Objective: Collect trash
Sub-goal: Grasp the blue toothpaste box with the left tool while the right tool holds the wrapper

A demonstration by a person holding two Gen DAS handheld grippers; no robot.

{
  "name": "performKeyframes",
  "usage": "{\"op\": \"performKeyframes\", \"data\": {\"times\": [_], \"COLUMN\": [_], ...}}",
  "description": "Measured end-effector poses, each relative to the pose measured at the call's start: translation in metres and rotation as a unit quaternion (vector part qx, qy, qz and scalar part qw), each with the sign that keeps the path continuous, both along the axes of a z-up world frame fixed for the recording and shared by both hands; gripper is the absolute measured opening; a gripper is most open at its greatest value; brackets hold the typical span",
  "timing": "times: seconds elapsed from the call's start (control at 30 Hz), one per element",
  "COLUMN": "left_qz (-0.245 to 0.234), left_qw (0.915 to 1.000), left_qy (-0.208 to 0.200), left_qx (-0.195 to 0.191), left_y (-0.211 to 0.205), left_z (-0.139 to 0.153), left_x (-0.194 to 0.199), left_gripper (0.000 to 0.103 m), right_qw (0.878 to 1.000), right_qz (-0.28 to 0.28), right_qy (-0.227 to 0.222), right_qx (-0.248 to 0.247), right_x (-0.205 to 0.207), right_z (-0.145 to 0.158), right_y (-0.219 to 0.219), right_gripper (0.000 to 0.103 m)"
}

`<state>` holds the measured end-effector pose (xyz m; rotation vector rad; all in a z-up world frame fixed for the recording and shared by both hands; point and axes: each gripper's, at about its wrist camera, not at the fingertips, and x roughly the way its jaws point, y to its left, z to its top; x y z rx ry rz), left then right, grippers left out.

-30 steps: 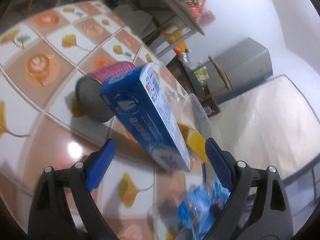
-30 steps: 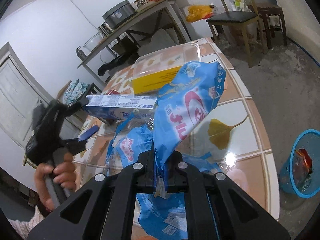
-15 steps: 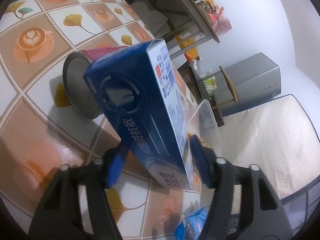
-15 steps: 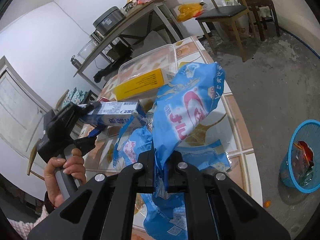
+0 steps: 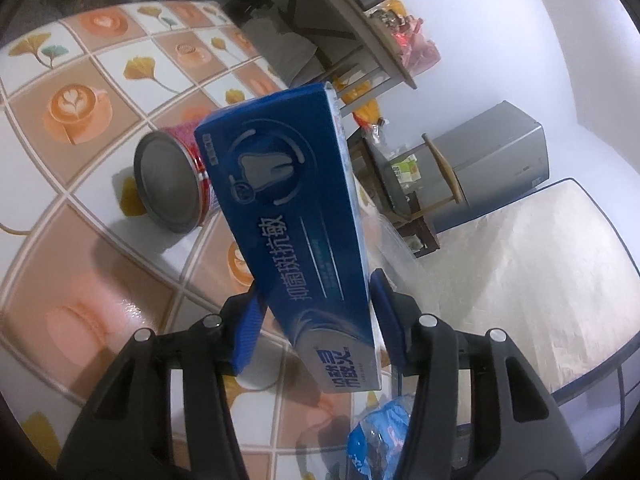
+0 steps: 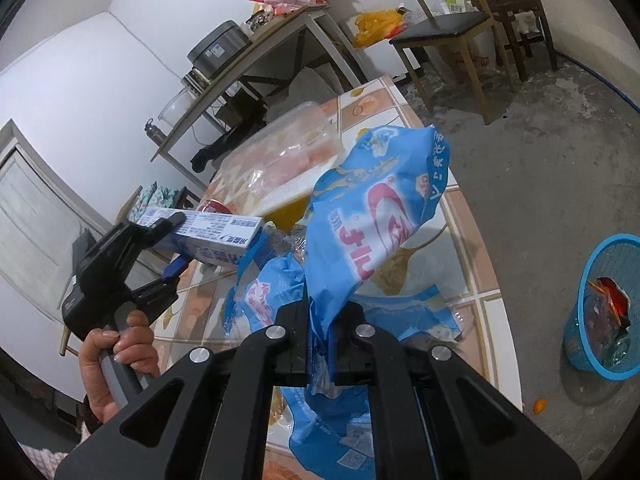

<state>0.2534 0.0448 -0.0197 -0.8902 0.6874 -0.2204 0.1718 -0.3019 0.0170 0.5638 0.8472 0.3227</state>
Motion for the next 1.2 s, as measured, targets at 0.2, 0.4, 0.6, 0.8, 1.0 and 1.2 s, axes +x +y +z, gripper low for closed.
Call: {"op": "performKeyframes", "data": {"times": [0.2, 0.4, 0.6, 0.8, 1.0, 1.2], "left_qz": [-0.005, -0.048, -0.11, -0.181, -0.267, -0.347], "left_qw": [0.9996, 0.9969, 0.9903, 0.9788, 0.9578, 0.9267], "left_qy": [-0.027, -0.06, -0.078, -0.082, -0.079, -0.058], "left_qx": [0.009, 0.016, 0.032, 0.05, 0.072, 0.131], "left_y": [0.002, -0.017, -0.061, -0.118, -0.197, -0.291], "left_z": [0.025, 0.058, 0.079, 0.087, 0.085, 0.067], "left_x": [-0.022, -0.039, -0.049, -0.046, -0.038, -0.036], "left_gripper": [0.047, 0.047, 0.047, 0.046, 0.046, 0.046], "right_qw": [1.0, 0.999, 0.998, 0.993, 0.977, 0.953], "right_qz": [-0.006, -0.016, -0.043, -0.106, -0.203, -0.296], "right_qy": [-0.013, -0.031, -0.047, -0.054, -0.056, -0.033], "right_qx": [0.002, 0.003, 0.005, -0.006, -0.027, -0.053], "right_x": [-0.01, -0.024, -0.049, -0.081, -0.126, -0.17], "right_z": [0.009, 0.021, 0.031, 0.038, 0.04, 0.019], "right_y": [-0.005, -0.016, -0.038, -0.09, -0.161, -0.23], "right_gripper": [0.005, 0.005, 0.005, 0.005, 0.005, 0.006]}}
